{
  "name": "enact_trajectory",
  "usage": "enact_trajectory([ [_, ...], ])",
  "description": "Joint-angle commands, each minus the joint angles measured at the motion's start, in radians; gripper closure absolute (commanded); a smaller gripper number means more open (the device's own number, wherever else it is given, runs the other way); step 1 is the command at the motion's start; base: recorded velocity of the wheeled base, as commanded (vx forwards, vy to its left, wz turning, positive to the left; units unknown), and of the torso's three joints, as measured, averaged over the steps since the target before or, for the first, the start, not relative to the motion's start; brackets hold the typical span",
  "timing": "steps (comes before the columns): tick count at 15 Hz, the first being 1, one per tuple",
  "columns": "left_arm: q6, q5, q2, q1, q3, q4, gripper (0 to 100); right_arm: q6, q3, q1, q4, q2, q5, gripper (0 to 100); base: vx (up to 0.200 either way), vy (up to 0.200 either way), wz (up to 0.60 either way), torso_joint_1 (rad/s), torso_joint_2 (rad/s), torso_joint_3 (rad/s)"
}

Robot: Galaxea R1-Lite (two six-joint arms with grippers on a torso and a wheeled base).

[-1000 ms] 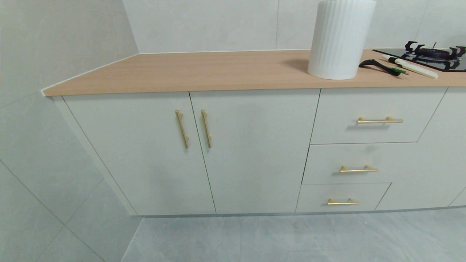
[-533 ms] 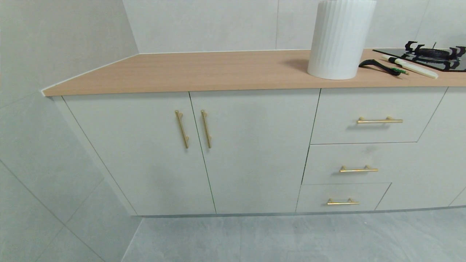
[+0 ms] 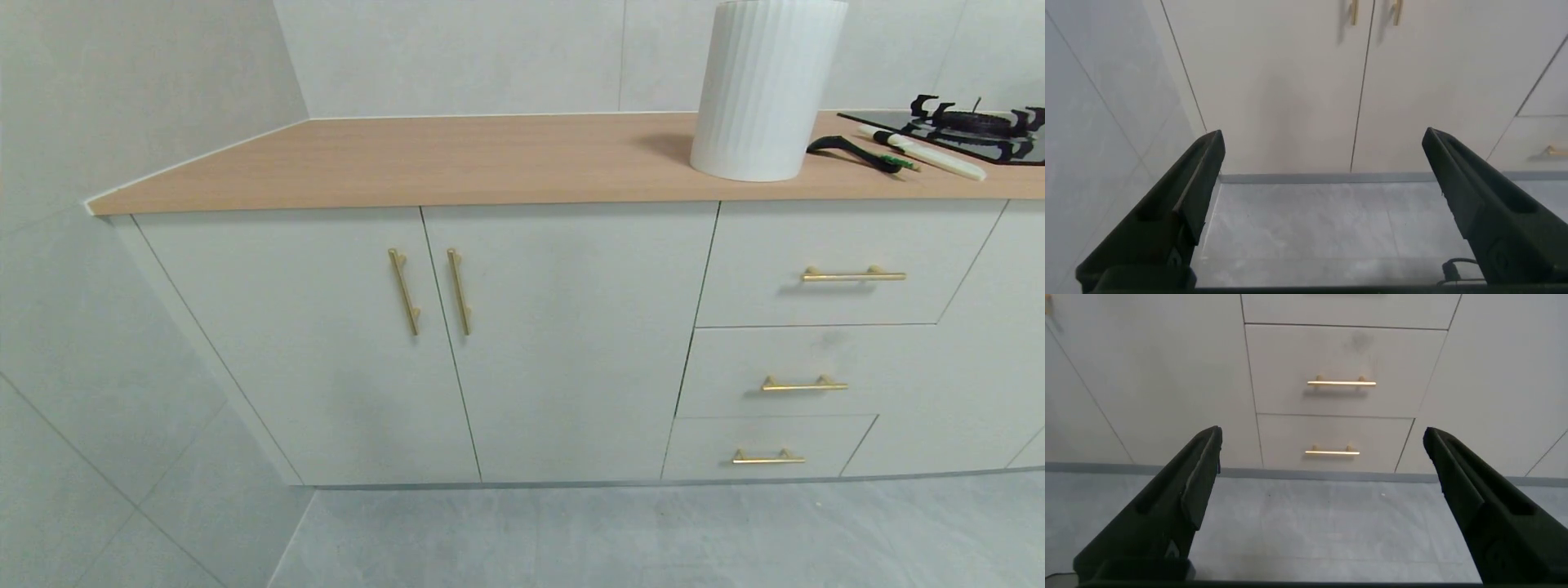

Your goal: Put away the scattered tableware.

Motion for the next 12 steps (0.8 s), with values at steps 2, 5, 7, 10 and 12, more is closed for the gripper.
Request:
enact_trajectory([
  [2,0.000,0.001,0.002,0.001,0.000,-0.002,0,0.000,-0.001,0.002,0.000,0.002,-0.001,0,0.000,-0.200,0.00,0.002,0.00,0.000],
  [5,0.000,0.001,0.001,0.001,0.000,-0.002,0,0.000,-0.001,0.002,0.000,0.002,0.001,0,0.000,-0.200,0.00,0.004,0.00,-0.001],
  [7,0.001,-0.001,0.001,0.001,0.000,-0.002,0,0.000,-0.001,0.002,0.000,0.002,0.001,0,0.000,-0.200,0.00,0.002,0.00,-0.002],
  [10,0.001,-0.001,0.001,0.001,0.000,-0.002,0,0.000,0.001,0.002,0.000,0.002,0.001,0,0.000,-0.200,0.00,0.002,0.00,0.004],
  [12,0.001,-0.001,0.001,0.001,0.000,-0.002,0,0.000,-0.001,0.002,0.000,0.002,0.001,0,0.000,0.000,0.00,0.000,0.00,0.000],
])
